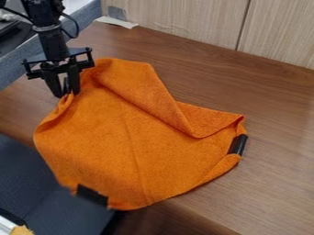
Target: Unfold from bottom right to top left
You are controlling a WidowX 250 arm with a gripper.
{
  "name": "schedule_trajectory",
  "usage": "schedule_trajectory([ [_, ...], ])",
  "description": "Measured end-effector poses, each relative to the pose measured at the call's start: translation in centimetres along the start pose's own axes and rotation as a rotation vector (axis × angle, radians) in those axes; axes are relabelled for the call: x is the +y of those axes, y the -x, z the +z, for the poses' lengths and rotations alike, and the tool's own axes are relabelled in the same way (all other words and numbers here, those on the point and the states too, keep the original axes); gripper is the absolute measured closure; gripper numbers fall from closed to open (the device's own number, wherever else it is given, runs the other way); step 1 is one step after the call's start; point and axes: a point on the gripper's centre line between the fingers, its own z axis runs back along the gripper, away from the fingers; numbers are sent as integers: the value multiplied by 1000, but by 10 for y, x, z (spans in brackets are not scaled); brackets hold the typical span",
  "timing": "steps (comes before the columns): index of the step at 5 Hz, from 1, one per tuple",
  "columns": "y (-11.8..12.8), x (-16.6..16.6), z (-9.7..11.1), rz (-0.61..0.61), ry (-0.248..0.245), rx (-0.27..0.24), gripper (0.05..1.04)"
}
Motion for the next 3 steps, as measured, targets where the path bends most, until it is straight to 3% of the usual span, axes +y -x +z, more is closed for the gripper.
schedule_trajectory([
  [1,2,2,0,11,-11,12,184],
  [2,5,4,1,25,-33,28,67],
  [3,7,3,17,32,-42,-1,75],
])
